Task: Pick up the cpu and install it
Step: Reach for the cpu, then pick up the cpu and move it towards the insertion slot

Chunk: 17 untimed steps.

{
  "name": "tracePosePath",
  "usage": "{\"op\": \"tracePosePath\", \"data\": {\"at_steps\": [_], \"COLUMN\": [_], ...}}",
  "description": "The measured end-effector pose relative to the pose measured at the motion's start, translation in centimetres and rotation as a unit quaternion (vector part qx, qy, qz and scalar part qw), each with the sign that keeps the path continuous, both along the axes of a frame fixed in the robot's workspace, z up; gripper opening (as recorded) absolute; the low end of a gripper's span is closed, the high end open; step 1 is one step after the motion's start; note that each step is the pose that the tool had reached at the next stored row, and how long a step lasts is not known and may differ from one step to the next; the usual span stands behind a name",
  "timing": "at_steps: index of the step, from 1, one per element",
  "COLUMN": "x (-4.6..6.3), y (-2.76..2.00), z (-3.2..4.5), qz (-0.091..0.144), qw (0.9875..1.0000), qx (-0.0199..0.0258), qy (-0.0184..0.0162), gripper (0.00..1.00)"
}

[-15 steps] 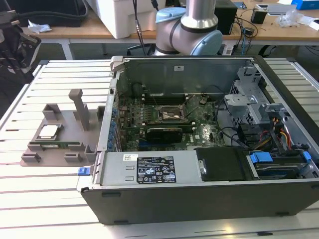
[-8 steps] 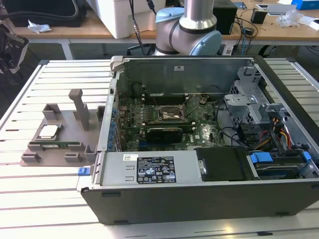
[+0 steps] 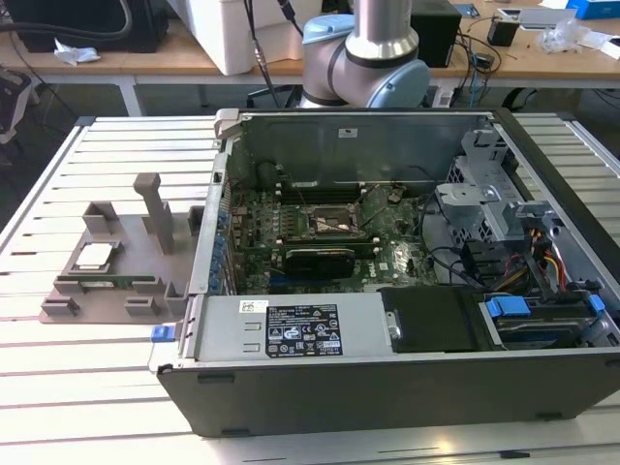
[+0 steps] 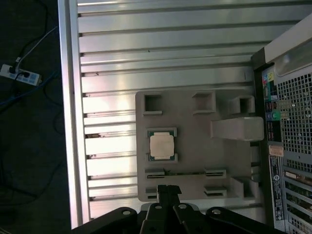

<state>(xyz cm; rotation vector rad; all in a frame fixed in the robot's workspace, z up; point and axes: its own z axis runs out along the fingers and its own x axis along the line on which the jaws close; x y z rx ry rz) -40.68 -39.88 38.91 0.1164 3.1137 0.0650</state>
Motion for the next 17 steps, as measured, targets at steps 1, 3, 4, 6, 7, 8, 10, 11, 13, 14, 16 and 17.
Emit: {"op": "tracePosePath", "data": {"at_steps": [1, 3, 4, 6, 7, 8, 10, 11, 13, 14, 16, 17], "x": [-0.37, -0.63, -0.64, -0.66, -0.66, -0.66, -0.66, -0.67, -0.67, -0.67, -0.67, -0.68], "y": [0.0, 0.0, 0.0, 0.0, 0.0, 0.0, 0.0, 0.0, 0.0, 0.0, 0.0, 0.0], "z": [0.0, -0.01, -0.01, -0.01, 0.0, -0.01, 0.0, 0.0, -0.01, 0.0, -0.01, -0.01], "qz": [0.0, 0.0, 0.0, 0.0, 0.0, 0.0, 0.0, 0.0, 0.0, 0.0, 0.0, 0.0], "qw": [1.0, 1.0, 1.0, 1.0, 1.0, 1.0, 1.0, 1.0, 1.0, 1.0, 1.0, 1.0], "qx": [0.0, 0.0, 0.0, 0.0, 0.0, 0.0, 0.0, -0.0001, 0.0, 0.0, 0.0, 0.0], "qy": [0.0, 0.0, 0.0, 0.0, 0.0, 0.0, 0.0, 0.0, 0.0, 0.0, 0.0, 0.0], "gripper": [0.11, 0.11, 0.11, 0.11, 0.11, 0.11, 0.11, 0.11, 0.11, 0.11, 0.11, 0.11]}}
